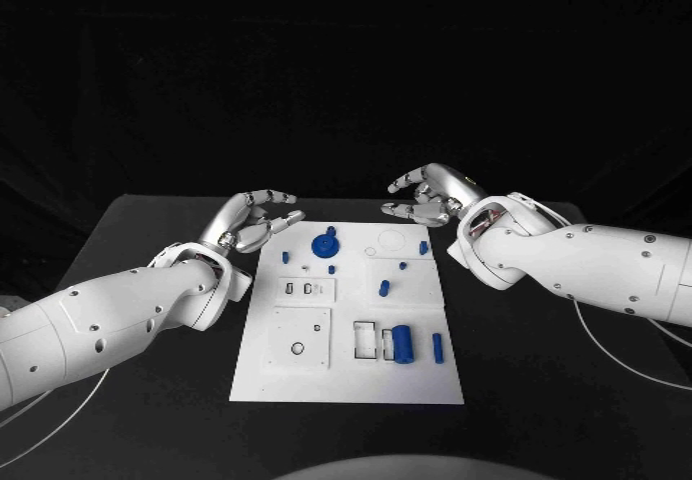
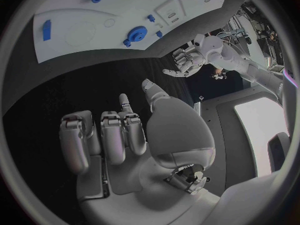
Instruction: Assemble the parts on the task board
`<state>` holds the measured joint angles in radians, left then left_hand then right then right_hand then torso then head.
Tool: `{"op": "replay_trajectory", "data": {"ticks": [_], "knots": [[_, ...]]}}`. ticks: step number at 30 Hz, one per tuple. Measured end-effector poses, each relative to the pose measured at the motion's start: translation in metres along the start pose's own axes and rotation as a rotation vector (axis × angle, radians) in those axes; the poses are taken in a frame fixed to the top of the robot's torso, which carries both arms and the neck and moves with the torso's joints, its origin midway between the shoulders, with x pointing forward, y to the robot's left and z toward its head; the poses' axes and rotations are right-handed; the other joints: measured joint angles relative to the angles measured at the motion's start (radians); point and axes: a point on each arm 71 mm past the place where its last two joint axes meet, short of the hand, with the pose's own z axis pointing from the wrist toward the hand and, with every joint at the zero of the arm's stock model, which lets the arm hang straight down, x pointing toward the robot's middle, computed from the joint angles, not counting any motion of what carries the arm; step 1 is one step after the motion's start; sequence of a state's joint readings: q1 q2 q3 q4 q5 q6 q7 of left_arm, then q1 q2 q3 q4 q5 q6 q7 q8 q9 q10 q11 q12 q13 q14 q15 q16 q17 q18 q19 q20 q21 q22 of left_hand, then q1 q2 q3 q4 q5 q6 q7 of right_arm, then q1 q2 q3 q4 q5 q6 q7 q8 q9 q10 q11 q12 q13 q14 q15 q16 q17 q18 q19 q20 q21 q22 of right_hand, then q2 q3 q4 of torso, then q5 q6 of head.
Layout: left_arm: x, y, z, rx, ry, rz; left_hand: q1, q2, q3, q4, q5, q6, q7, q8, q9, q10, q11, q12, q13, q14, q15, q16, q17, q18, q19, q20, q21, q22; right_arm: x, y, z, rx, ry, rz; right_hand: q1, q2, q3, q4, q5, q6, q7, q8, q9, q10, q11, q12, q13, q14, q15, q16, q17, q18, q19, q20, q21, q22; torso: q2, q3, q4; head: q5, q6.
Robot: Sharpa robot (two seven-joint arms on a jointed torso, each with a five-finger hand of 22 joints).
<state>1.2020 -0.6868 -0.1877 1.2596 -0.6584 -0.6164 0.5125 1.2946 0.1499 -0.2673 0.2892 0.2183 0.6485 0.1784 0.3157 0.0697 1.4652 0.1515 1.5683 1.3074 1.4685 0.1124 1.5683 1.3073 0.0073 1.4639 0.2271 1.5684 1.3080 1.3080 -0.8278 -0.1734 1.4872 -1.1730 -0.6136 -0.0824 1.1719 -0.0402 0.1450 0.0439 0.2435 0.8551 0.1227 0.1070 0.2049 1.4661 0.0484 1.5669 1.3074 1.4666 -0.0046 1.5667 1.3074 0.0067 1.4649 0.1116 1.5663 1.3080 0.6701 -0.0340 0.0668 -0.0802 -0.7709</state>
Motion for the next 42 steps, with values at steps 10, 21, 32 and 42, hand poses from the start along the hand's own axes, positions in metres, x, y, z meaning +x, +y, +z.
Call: {"op": "replay_trajectory", "data": {"ticks": [10,21,32,42], "knots": [[0.001,0.002,-0.001,-0.003,0.001,0.000,0.000,0.000,0.000,0.000,0.000,0.000,0.000,0.000,0.000,0.000,0.000,0.000,0.000,0.000,0.000,0.000,0.001,0.000,0.000,0.000,0.000,0.000,0.009,-0.027,-0.022,0.056,0.081,0.001,0.038,0.007,0.014,-0.017,-0.016,-0.003,-0.020,-0.011,-0.003,0.000,-0.010,0.000,0.000,0.000,-0.017,0.000,0.000,0.000,0.001,-0.022,0.000,0.000,0.001,-0.0006,-0.0014,-0.030,0.004],[-0.004,0.005,-0.004,-0.009,-0.004,0.006,0.004,0.004,0.000,0.000,0.000,0.000,0.000,0.000,0.000,0.000,0.000,0.000,0.000,0.000,0.000,0.000,0.001,0.000,0.000,0.000,0.000,0.000,0.020,-0.062,-0.030,0.152,0.124,-0.029,0.042,0.011,0.014,-0.016,-0.038,-0.003,-0.020,-0.011,-0.003,0.000,-0.010,0.000,0.000,0.000,-0.017,0.000,0.000,0.000,0.001,-0.022,0.000,0.000,0.001,-0.0009,-0.0004,-0.047,0.006],[-0.005,0.005,-0.005,-0.009,-0.005,0.007,0.004,0.004,0.000,0.000,0.000,0.000,0.000,0.000,0.000,0.000,0.000,0.000,0.000,0.000,0.000,0.000,0.001,0.000,0.000,0.000,0.000,0.000,0.028,-0.069,-0.028,0.190,0.160,-0.059,0.058,0.008,0.021,-0.024,-0.038,-0.003,-0.020,-0.016,-0.004,0.000,-0.017,0.000,0.000,-0.004,-0.021,0.000,0.001,0.000,0.001,-0.022,0.000,0.000,0.000,-0.0012,0.0007,-0.047,0.006],[-0.006,0.006,-0.006,-0.009,-0.006,0.009,0.004,0.004,0.000,0.000,0.000,0.000,0.000,-0.004,0.000,0.000,0.000,0.000,0.000,0.000,0.000,0.000,0.000,0.000,0.000,0.000,0.000,0.000,0.032,-0.071,-0.024,0.207,0.179,-0.114,0.066,0.008,0.021,-0.029,-0.038,-0.010,-0.028,-0.027,-0.008,0.000,-0.017,0.000,0.000,0.000,-0.024,0.000,0.001,0.000,0.001,-0.029,0.000,0.000,0.000,-0.0012,0.0007,-0.043,0.000]]}}
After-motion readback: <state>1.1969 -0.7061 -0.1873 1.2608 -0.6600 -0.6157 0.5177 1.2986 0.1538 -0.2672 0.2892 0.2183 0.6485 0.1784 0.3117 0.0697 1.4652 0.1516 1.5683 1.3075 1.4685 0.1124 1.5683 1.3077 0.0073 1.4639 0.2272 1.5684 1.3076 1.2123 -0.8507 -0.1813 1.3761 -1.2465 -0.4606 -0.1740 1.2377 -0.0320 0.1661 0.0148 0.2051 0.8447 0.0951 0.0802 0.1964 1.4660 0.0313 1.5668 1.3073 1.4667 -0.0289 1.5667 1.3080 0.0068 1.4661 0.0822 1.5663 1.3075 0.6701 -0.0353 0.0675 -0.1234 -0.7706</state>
